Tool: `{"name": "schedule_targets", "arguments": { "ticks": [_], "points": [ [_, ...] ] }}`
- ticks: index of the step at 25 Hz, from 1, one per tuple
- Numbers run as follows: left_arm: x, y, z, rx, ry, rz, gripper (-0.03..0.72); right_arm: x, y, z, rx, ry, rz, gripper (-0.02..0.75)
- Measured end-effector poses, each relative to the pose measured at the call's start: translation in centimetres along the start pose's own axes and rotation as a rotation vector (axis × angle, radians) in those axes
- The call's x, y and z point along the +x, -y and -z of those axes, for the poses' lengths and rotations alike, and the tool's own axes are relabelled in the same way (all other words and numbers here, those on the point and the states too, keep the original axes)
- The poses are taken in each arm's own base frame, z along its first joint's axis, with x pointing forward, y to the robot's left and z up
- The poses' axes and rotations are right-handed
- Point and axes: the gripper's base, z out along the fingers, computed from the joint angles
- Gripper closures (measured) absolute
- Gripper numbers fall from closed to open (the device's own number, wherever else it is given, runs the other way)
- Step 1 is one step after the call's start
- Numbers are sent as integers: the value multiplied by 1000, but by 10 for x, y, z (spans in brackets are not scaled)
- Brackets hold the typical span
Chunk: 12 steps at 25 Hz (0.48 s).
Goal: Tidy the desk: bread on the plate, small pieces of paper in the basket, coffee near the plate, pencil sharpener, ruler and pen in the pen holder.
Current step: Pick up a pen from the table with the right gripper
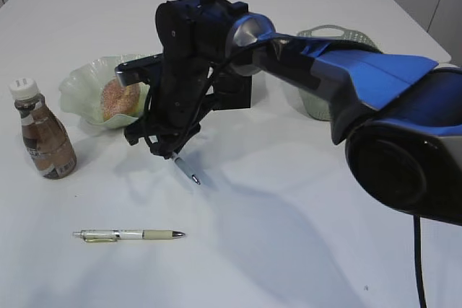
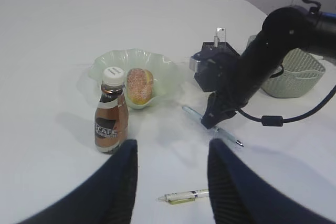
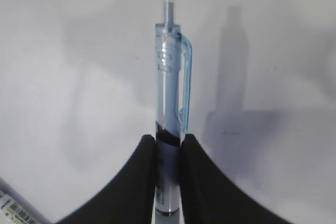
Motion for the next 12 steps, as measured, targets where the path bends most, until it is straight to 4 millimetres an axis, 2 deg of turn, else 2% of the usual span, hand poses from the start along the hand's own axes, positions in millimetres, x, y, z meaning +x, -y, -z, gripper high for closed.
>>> {"name": "schedule_targets", "arguments": {
  "ticks": [4,5,6,12],
  "points": [
    [0,0,0,0,0,0,379,-4,-1,21,19,40,11,610],
    [0,0,0,0,0,0,379,-4,-1,21,19,40,11,610],
    [0,0,0,0,0,0,379,-5,-2,34,23,62,15,610],
    [0,0,0,1,5,0,379,-8,-5,67,38,118,27,610]
  ]
}}
